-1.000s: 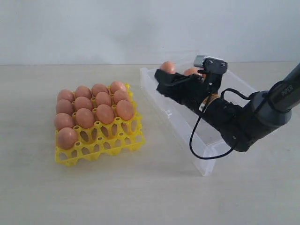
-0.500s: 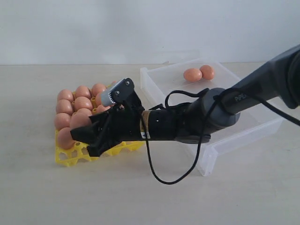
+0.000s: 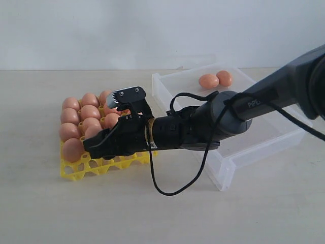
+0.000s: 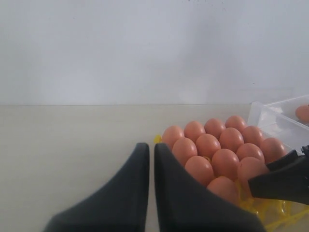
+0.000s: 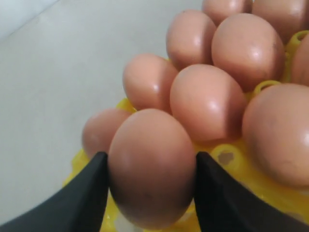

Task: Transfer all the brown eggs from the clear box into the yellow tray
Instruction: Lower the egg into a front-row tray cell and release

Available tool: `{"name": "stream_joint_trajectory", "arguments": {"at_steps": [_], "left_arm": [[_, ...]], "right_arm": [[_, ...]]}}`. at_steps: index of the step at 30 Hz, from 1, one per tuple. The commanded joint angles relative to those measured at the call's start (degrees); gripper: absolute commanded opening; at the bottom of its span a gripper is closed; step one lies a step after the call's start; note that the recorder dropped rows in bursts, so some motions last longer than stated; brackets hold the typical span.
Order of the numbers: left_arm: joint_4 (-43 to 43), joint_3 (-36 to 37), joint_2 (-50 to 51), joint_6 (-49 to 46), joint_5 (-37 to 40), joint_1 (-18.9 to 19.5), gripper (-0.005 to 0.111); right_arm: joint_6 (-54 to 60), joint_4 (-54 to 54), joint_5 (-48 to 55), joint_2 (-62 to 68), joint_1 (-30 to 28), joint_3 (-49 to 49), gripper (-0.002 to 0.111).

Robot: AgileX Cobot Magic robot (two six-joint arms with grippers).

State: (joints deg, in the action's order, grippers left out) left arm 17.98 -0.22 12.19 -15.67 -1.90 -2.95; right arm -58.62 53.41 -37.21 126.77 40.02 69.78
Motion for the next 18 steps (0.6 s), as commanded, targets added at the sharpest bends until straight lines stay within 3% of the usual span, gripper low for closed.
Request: {"name": "stream_joint_trajectory", "arguments": {"at_steps": [1,11,14,18], "left_arm": [[0.30,0.22,0.18,-0.30,-0.67,-0.38,0.004],[0.30,0.22,0.18,-0.30,-0.67,-0.38,0.004],[0.30,0.22,0.18,-0.30,-0.67,-0.38,0.004],[0.30,0.22,0.18,-0.30,-0.67,-0.38,0.004]], "right_arm": [[-1.84,0.43,0.75,-0.92,-0.04,0.34,0.000],[-5.93,4.90,2.77,-0.92,-0.04,0.61,0.001],[-5.96,5.12,3.76,-0.92,-0.04,0.61,0.014],[-6.70,5.91,5.38,-0.92,-0.04,1.21,0.043]]}}
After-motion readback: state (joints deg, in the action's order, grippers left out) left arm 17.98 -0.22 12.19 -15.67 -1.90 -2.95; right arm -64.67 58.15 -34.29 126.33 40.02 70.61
